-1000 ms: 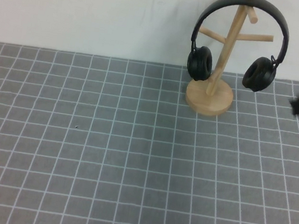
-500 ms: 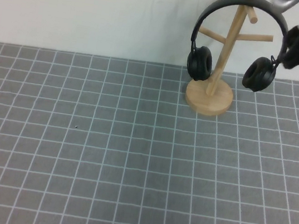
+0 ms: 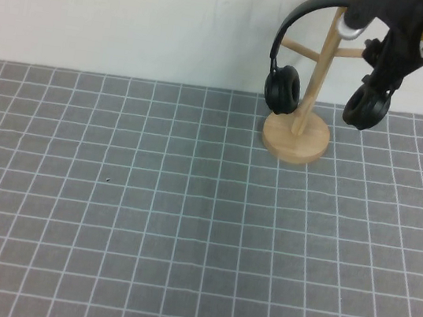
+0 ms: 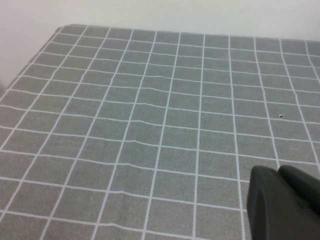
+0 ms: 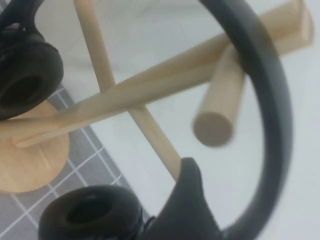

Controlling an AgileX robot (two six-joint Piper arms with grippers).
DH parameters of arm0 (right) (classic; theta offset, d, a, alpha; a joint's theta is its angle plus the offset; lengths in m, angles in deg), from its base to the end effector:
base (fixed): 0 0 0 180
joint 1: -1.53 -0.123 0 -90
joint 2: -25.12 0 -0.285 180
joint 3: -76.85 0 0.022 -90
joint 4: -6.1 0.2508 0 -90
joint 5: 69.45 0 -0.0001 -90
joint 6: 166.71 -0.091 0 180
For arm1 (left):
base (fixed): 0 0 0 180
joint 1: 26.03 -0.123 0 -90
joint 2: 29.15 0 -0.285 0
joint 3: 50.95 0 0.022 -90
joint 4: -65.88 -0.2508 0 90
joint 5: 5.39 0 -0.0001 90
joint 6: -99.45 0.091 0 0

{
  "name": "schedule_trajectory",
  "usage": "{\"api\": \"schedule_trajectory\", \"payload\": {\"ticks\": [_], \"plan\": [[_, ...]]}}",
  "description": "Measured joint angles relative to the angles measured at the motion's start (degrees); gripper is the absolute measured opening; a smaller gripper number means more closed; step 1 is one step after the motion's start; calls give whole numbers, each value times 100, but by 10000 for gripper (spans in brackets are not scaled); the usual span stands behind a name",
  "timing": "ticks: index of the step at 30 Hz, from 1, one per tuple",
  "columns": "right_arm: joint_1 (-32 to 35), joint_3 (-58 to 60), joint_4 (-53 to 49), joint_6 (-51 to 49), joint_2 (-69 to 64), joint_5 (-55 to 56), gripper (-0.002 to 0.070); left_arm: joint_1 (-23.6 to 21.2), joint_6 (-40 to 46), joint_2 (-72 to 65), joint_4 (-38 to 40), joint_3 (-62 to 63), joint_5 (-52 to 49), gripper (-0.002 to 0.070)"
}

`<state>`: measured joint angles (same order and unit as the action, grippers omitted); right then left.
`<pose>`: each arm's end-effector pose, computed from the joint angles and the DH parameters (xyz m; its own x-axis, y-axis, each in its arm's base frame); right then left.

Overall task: Take out the headphones from the headphone stand
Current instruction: Pick up the headphones from the headphone stand

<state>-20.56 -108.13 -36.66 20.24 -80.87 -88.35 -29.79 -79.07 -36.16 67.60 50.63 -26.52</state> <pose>0.3867 0.1353 0.3329 -0.1267 -0.8354 -0.5348 -0.4146 0.5344 -0.7366 0.0525 0.0025 0.1737 -0.2841 -0.0208 -0.9586 -0.0558 0.9984 -0.0052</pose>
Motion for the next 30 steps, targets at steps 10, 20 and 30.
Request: {"api": "schedule_trajectory", "payload": {"ticks": [10,20,30], "plan": [[268,-168,-990,-1182,-391,409,510,0,0,0,0,0,0,-4],[306,-572,-1298,-1340,-726,649,510,0,0,0,0,0,0,-4],[306,-592,-1407,-1353,-1015,977,452,0,0,0,0,0,0,-4]]}}
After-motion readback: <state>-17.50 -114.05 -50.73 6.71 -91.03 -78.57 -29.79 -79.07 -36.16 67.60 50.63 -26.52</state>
